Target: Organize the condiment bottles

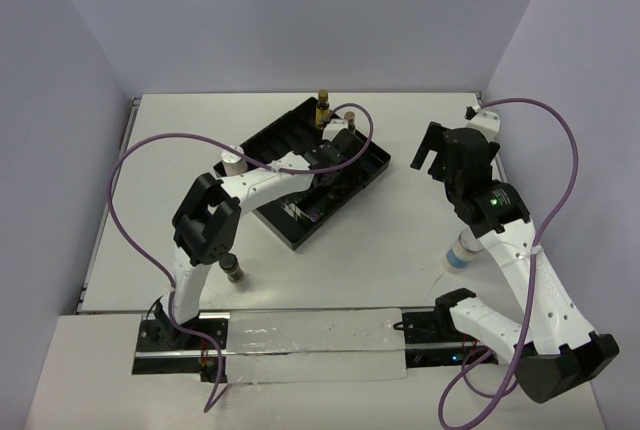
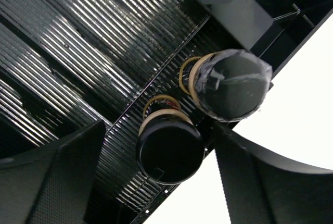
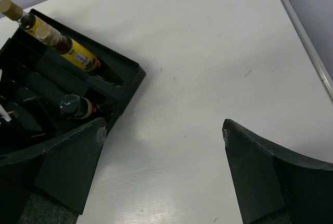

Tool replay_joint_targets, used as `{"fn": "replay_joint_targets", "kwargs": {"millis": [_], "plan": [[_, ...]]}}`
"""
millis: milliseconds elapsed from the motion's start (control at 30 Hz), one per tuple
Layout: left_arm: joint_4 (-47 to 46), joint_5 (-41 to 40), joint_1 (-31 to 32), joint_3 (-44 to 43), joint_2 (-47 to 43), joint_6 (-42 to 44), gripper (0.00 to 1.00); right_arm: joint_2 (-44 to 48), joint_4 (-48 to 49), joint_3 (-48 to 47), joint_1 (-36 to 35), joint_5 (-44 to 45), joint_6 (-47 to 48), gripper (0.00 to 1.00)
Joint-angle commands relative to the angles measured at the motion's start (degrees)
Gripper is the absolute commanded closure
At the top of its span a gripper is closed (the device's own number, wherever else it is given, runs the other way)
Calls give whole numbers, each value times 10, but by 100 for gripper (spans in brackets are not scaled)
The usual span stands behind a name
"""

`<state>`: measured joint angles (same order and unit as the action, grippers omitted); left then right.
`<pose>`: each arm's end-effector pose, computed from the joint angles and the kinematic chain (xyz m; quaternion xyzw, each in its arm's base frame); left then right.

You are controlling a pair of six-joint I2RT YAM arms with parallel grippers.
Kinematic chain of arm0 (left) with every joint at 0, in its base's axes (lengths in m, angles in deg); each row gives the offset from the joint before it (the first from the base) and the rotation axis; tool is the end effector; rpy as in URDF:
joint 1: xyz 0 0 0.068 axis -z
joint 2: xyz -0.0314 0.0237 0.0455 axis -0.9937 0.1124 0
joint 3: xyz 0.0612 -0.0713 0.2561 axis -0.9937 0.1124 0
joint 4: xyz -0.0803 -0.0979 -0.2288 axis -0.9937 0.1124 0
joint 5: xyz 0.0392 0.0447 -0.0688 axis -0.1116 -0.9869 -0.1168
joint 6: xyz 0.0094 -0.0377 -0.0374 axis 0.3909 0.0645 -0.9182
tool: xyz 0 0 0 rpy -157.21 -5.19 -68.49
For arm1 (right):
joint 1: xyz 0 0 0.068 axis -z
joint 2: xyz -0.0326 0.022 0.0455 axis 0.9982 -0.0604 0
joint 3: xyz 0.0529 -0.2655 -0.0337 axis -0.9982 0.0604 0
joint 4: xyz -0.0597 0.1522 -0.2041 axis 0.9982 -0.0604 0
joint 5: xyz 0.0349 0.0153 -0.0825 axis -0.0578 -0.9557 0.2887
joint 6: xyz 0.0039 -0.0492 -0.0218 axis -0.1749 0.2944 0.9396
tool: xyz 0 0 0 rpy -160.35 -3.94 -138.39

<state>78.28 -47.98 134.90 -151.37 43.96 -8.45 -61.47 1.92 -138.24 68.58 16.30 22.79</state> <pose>0.3017 -0.3528 0.2232 0.0339 0.9298 -0.0637 0.3610 0.1869 0.0432 0.3753 0.1590 0.8269 -0.0149 0.5392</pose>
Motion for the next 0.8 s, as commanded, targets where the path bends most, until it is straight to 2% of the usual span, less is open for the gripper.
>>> {"fn": "replay_joint_targets", "kwargs": {"millis": [0,267,400,567,700,767], "plan": [[-2,-9,5,8,-7,-3,6,7,13,2,4,-3,1,0],[35,-29,17,-6,-39,-4,1,10,11,1,4,-8,0,0],[86,-78,42,-13,-84,-5,1,14,9,8,4,-8,-1,0],[134,-105,53,50,-189,-45,1,19,18,15,4,-15,-4,0],[179,-133,53,132,-298,-122,1,20,22,16,5,-26,-5,0],[241,-153,53,160,-333,-171,0,21,24,16,5,-27,-4,0]]}}
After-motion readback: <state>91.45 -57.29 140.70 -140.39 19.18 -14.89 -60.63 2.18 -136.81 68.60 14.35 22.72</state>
